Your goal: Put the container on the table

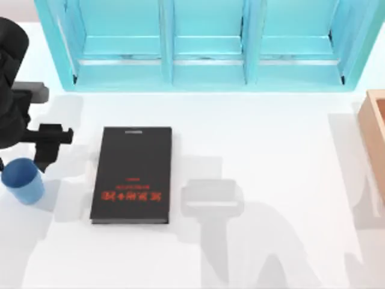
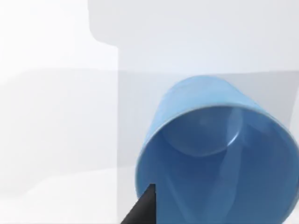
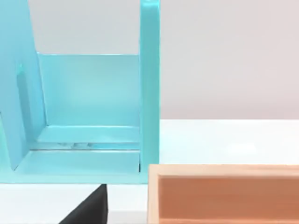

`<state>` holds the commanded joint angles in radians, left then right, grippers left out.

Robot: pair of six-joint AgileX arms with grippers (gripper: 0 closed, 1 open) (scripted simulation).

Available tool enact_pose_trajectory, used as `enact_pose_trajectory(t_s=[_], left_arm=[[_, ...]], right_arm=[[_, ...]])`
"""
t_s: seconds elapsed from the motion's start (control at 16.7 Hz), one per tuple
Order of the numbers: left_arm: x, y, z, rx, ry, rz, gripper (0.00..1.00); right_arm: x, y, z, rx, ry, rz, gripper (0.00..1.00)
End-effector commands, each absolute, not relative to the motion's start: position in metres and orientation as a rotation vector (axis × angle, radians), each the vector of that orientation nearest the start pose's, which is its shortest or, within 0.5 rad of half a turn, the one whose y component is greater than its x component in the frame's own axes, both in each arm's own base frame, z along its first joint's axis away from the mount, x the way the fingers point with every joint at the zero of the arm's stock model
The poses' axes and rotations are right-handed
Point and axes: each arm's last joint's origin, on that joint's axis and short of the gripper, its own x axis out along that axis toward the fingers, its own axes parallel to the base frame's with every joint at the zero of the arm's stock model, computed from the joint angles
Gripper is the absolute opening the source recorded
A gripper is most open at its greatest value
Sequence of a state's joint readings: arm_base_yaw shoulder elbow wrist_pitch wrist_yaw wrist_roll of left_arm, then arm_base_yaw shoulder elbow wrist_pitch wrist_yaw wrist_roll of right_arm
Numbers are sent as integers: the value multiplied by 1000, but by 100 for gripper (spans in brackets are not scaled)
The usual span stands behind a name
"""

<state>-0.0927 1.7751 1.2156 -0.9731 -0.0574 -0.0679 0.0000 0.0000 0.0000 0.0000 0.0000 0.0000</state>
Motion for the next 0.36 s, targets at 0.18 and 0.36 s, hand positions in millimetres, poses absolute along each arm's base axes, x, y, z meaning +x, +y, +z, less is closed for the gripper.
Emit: enact_pose_trajectory(t_s=[0.18, 0.36], left_arm=[[322, -26, 180, 58, 1528, 27, 100], [322, -26, 180, 58, 1528, 27, 100]], right_arm=[[106, -1, 160, 0, 0, 0, 100], [106, -1, 160, 0, 0, 0, 100]])
